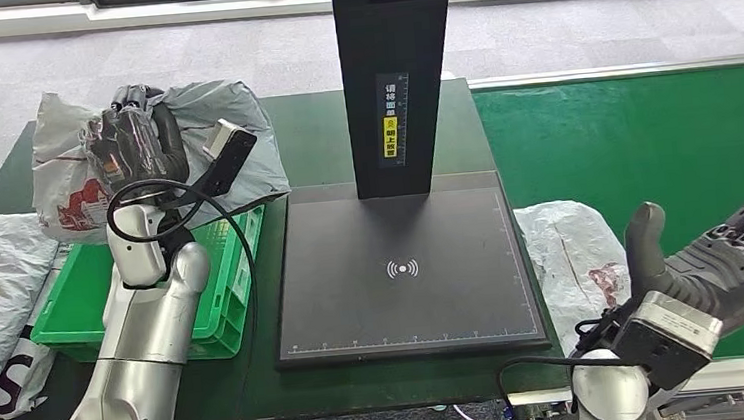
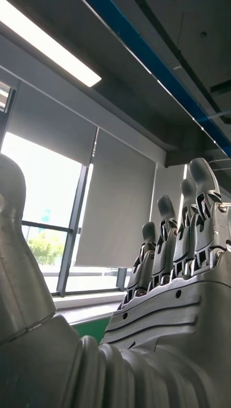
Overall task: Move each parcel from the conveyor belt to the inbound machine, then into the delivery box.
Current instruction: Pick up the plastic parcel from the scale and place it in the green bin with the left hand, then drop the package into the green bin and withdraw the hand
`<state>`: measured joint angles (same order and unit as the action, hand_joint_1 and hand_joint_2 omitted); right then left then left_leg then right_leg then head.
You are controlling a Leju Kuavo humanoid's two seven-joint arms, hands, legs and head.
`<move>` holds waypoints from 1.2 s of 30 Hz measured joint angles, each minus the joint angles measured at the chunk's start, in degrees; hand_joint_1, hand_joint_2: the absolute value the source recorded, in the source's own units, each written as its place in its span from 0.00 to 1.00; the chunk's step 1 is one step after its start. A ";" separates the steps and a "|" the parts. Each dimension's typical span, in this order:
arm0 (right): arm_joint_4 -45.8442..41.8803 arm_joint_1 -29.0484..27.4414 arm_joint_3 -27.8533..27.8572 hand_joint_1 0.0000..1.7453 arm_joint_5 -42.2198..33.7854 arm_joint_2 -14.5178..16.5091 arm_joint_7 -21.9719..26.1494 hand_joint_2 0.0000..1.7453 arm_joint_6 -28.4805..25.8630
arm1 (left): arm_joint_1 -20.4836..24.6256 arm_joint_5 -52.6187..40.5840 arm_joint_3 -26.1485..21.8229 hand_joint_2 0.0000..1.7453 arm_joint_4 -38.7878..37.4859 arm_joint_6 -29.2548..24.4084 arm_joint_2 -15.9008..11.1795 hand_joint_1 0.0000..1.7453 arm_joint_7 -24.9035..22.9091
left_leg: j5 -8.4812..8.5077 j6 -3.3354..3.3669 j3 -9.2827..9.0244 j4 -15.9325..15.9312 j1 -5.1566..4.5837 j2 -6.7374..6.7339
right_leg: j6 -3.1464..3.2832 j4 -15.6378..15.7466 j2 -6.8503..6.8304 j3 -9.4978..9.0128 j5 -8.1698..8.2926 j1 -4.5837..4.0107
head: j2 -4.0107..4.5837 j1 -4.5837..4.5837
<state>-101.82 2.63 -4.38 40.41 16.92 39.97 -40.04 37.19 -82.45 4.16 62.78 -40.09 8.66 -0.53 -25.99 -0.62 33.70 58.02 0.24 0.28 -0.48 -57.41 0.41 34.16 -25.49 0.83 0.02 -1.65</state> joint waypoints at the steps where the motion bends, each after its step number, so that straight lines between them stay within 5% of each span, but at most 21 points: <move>1: 0.02 0.00 -0.01 0.00 0.00 0.00 0.00 1.00 0.00 | 0.05 -0.01 -0.08 1.00 -0.28 -0.01 -0.13 1.00 0.01 | -0.01 0.00 0.00 0.00 0.00 0.00 | 0.00 0.00 0.00 0.01 0.00 0.00 | 0.00 0.00; 36: 0.25 0.03 -0.05 0.00 0.00 0.00 0.01 1.00 0.01 | 0.29 -0.08 -0.36 1.00 -2.17 -0.02 -1.05 1.00 0.01 | -0.01 0.00 0.01 0.00 0.00 -0.01 | 0.00 -0.01 0.00 0.03 0.00 -0.01 | 0.00 -0.01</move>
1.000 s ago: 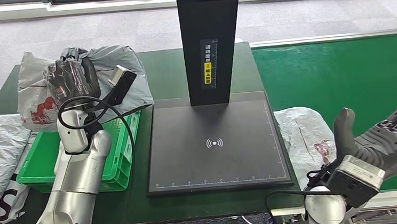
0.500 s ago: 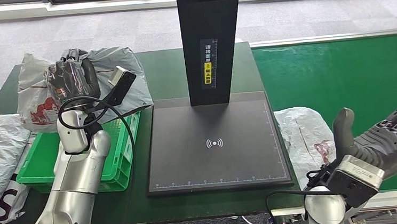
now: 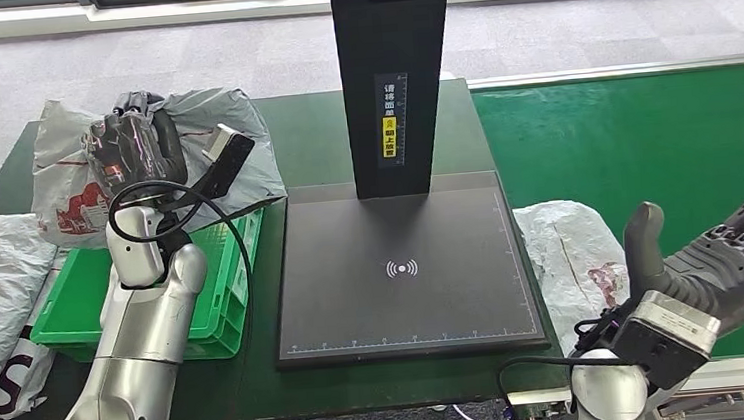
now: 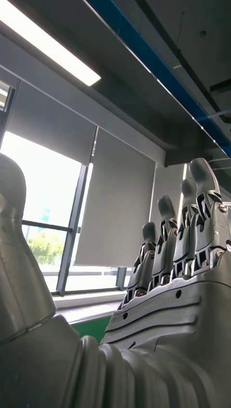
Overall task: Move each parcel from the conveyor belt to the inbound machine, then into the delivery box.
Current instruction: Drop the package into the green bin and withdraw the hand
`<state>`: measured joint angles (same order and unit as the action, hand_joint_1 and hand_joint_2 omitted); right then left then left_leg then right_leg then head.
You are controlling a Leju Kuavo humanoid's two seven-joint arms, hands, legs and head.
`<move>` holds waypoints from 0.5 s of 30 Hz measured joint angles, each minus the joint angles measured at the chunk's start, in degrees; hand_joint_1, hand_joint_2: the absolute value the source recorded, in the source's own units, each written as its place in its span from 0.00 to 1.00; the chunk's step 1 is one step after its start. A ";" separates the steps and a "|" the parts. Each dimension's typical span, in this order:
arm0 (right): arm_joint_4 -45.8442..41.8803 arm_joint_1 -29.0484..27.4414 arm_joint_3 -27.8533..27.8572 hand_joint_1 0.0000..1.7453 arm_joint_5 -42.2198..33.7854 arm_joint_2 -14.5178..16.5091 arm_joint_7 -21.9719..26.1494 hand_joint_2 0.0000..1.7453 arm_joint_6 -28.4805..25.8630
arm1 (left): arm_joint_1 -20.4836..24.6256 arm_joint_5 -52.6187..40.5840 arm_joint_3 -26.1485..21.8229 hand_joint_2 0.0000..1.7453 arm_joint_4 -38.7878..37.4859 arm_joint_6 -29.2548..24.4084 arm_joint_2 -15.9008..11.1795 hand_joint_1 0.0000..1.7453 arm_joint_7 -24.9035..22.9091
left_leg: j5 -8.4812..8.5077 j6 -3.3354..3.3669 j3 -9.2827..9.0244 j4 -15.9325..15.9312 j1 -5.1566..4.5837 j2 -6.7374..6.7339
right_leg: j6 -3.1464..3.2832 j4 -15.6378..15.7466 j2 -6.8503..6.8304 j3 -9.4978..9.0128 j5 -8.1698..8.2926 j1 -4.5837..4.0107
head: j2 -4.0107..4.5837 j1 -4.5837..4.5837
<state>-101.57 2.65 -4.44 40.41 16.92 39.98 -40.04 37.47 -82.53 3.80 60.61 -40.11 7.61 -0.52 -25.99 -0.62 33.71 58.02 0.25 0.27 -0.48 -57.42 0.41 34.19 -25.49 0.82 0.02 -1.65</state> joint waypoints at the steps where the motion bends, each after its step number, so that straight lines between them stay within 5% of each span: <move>1: 0.00 0.00 0.00 0.00 0.00 0.00 0.00 1.00 0.01 | 0.00 0.01 -0.03 1.00 -0.01 0.01 -0.01 1.00 -0.33 | 0.00 0.00 0.01 0.00 0.00 0.00 | 0.00 0.00 0.00 0.00 0.00 0.00 | 0.00 0.00; 5: 1.04 0.13 -0.30 0.00 0.17 0.00 0.00 1.00 0.03 | 0.20 3.44 -5.10 1.00 -3.32 -0.04 -0.77 1.00 -5.01 | -0.03 -0.04 0.01 -0.03 0.01 -0.15 | 0.04 -0.03 0.12 -0.01 -0.01 0.00 | 0.00 0.02; 10: 2.52 0.19 -0.47 0.00 0.21 0.00 0.00 1.00 0.02 | -0.37 4.48 -19.76 1.00 -8.23 -0.04 -1.78 1.00 2.64 | 0.00 -0.17 0.03 -0.03 0.05 -0.51 | 0.23 -0.06 0.47 0.28 0.10 -0.14 | 0.00 -0.02; 15: 3.35 0.25 -0.55 0.00 0.22 0.00 0.01 1.00 0.02 | -0.42 4.02 -26.71 1.00 -10.43 -0.04 -1.90 1.00 3.84 | 0.06 -0.23 0.16 -0.03 0.17 -0.09 | 0.29 -0.08 0.09 0.24 0.05 -0.18 | 0.00 0.00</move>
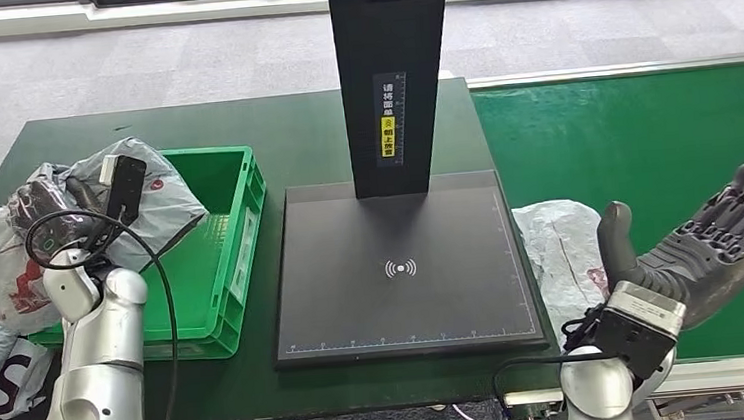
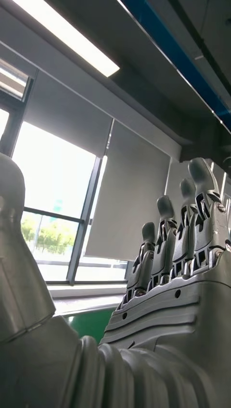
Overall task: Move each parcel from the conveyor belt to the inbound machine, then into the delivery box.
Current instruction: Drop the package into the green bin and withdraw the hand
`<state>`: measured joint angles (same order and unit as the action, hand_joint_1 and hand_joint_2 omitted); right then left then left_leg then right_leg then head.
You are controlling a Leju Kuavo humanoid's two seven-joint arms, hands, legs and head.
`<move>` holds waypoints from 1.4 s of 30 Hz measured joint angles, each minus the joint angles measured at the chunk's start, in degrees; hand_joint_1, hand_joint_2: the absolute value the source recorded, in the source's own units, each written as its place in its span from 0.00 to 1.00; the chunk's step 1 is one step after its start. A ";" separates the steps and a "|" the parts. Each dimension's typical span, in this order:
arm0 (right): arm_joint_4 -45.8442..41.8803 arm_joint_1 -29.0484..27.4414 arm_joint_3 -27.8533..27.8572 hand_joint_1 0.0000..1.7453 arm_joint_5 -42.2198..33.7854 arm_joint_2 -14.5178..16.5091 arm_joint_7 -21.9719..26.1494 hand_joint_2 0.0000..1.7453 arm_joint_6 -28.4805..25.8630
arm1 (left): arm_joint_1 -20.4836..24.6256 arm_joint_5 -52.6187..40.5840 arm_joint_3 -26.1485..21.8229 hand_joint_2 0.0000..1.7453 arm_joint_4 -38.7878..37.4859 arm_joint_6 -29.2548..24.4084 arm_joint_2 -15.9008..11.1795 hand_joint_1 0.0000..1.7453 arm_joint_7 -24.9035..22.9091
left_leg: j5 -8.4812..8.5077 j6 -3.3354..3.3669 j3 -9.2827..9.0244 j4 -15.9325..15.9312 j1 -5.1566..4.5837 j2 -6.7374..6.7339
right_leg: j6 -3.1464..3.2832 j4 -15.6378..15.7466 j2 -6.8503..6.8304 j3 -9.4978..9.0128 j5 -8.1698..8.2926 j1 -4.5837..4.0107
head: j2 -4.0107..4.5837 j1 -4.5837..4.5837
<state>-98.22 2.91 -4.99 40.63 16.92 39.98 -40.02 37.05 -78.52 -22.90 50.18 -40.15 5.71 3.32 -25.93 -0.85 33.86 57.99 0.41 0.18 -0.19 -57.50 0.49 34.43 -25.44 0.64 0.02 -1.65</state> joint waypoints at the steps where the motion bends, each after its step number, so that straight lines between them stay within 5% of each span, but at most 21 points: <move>1: 0.10 0.00 -0.01 0.00 0.00 0.00 0.01 1.00 0.00 | 0.00 0.00 -0.65 1.00 -0.26 0.00 0.01 1.00 0.04 | 0.00 0.00 0.00 0.00 0.00 0.00 | 0.00 0.00 0.00 0.00 0.00 0.00 | 0.00 0.01; 17: 0.78 -0.01 -0.21 0.00 0.17 0.00 0.01 1.00 0.00 | 1.73 -5.52 -9.60 1.00 -3.38 0.00 1.72 1.00 3.01 | 0.00 -0.01 -0.01 0.01 -0.01 -0.06 | 0.00 0.00 0.03 0.05 0.01 -0.01 | 0.00 0.00; 21: 0.98 -0.01 -0.21 0.00 0.19 0.00 0.00 1.00 0.00 | 1.77 -5.22 -11.26 1.00 -3.36 0.00 2.05 0.01 4.57 | 0.00 -0.01 0.00 0.01 -0.01 -0.07 | 0.00 0.00 0.04 0.06 0.01 0.00 | 0.00 -0.01; 27: 1.19 -0.01 -0.21 0.00 0.37 0.00 0.01 1.00 0.00 | 1.77 -4.93 -13.19 1.00 -2.23 0.00 3.10 0.00 8.30 | 0.00 -0.01 0.00 0.01 -0.01 -0.06 | 0.00 0.00 0.03 0.05 0.01 0.00 | 0.00 0.01; 42: 1.36 -0.02 -0.21 0.00 0.37 0.00 0.02 1.00 0.00 | 1.77 -4.87 -14.38 1.00 -1.39 0.00 4.09 0.00 8.68 | 0.00 -0.01 0.00 0.01 -0.01 -0.06 | 0.00 0.00 0.03 0.05 0.01 0.00 | 0.00 0.00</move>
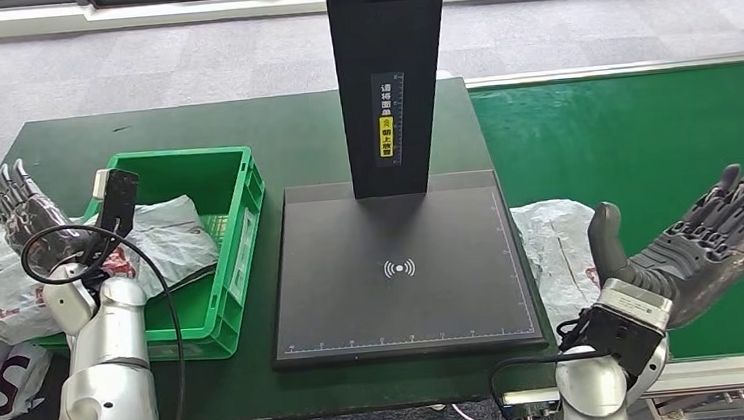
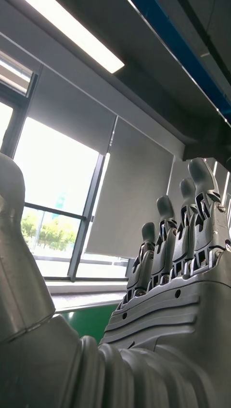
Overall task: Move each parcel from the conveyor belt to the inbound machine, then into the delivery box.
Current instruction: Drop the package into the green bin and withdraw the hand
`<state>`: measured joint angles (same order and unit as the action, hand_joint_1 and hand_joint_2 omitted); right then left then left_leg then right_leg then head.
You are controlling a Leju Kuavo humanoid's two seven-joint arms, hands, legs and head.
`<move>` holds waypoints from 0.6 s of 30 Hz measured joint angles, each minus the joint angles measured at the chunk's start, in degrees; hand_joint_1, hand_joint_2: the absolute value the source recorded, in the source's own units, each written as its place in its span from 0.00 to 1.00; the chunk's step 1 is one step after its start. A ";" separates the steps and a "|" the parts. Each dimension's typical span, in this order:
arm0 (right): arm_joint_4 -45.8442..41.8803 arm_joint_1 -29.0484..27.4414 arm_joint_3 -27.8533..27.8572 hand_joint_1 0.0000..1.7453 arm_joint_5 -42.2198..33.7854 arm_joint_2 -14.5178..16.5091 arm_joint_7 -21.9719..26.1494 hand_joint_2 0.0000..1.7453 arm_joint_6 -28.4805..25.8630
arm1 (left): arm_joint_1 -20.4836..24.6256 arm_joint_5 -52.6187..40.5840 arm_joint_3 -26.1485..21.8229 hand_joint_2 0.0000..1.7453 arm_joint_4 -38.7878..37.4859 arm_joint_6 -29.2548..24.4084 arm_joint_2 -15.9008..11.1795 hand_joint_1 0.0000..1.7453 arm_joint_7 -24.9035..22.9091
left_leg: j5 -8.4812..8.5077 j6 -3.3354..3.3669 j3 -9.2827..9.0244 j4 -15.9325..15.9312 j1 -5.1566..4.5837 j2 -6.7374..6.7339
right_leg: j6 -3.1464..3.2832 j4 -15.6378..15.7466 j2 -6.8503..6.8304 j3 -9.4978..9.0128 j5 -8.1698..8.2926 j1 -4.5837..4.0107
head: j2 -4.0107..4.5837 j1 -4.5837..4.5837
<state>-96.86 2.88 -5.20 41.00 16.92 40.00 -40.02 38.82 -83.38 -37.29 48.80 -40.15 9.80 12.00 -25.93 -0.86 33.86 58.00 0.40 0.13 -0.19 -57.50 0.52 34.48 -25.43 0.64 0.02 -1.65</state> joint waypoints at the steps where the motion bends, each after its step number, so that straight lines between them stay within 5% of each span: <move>1: 0.01 0.00 0.00 0.00 0.00 0.00 -0.01 1.00 0.00 | 0.00 0.00 0.00 1.00 0.02 0.00 0.02 0.00 0.00 | 0.00 0.00 0.00 0.00 0.00 0.00 | 0.00 0.00 0.00 0.00 0.00 0.00 | 0.00 -0.01; 18: 0.17 -0.01 0.00 0.00 0.22 0.00 -0.02 1.00 0.00 | 0.00 0.83 -0.24 1.00 1.75 0.00 1.28 0.00 4.54 | 0.00 0.00 0.00 0.00 0.00 0.00 | 0.00 0.00 0.00 0.00 0.00 0.00 | 0.00 0.00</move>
<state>-96.69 2.87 -5.20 41.23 16.92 39.98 -40.02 38.82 -82.55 -37.53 50.55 -40.15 11.08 16.54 -25.93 -0.86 33.86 58.00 0.40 0.13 -0.19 -57.50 0.53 34.47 -25.43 0.64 0.02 -1.66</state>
